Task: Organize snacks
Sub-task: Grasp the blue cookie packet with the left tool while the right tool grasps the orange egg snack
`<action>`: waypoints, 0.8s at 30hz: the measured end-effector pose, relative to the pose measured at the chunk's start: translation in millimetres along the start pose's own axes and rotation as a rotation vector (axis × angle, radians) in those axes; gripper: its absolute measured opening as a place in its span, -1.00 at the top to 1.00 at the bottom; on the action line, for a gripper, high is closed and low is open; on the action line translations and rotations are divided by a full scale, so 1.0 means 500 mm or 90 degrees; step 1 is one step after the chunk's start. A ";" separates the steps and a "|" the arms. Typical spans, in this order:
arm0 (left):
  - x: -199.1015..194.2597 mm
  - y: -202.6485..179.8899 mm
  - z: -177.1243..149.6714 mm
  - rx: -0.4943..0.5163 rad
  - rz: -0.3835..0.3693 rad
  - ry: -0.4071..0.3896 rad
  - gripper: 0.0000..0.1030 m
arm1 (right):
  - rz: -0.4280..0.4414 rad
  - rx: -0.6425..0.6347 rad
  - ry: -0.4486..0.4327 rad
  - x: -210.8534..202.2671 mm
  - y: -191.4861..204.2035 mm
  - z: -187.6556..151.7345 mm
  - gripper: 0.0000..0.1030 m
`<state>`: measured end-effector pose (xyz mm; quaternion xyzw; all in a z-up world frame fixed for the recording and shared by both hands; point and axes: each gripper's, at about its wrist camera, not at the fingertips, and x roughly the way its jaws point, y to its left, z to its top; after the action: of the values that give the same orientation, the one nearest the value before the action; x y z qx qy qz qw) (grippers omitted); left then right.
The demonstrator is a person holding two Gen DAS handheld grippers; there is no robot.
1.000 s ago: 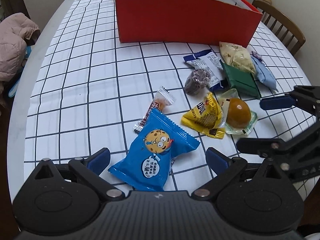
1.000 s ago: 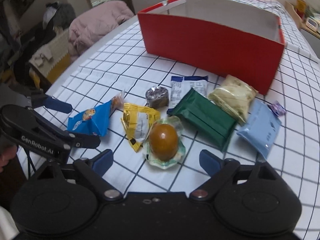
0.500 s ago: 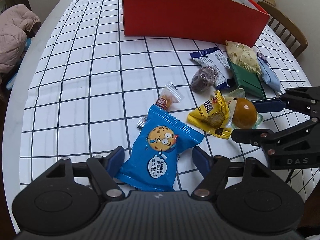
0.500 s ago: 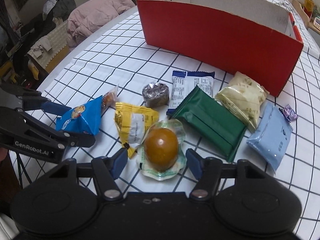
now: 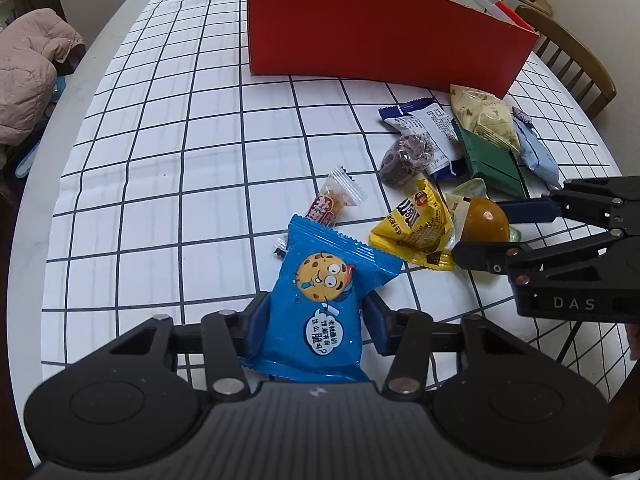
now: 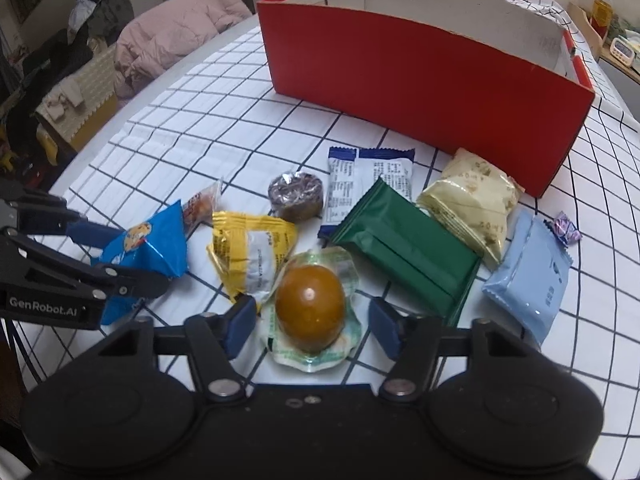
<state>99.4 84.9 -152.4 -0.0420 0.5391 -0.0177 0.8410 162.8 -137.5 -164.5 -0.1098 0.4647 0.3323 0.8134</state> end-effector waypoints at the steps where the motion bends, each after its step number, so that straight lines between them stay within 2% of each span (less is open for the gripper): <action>1: -0.001 0.001 0.000 -0.006 -0.002 0.000 0.09 | 0.002 0.003 0.002 -0.001 0.001 0.000 -0.02; 3: -0.003 0.004 -0.003 -0.021 -0.010 -0.001 0.11 | -0.004 0.002 -0.003 -0.006 0.001 -0.001 0.12; 12: -0.020 0.011 -0.012 -0.066 -0.020 -0.006 0.16 | -0.014 0.014 -0.025 -0.033 0.007 -0.012 0.18; 19: -0.039 0.017 -0.011 -0.088 -0.013 -0.014 0.21 | -0.007 0.026 -0.043 -0.065 0.007 -0.012 0.37; 24: -0.056 0.011 -0.007 -0.086 -0.016 -0.025 0.21 | -0.005 0.022 -0.045 -0.068 0.007 -0.009 0.42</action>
<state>84.4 92.5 -129.2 -0.1057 0.5216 0.0091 0.8465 145.5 -151.9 -138.5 -0.0854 0.4410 0.3248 0.8323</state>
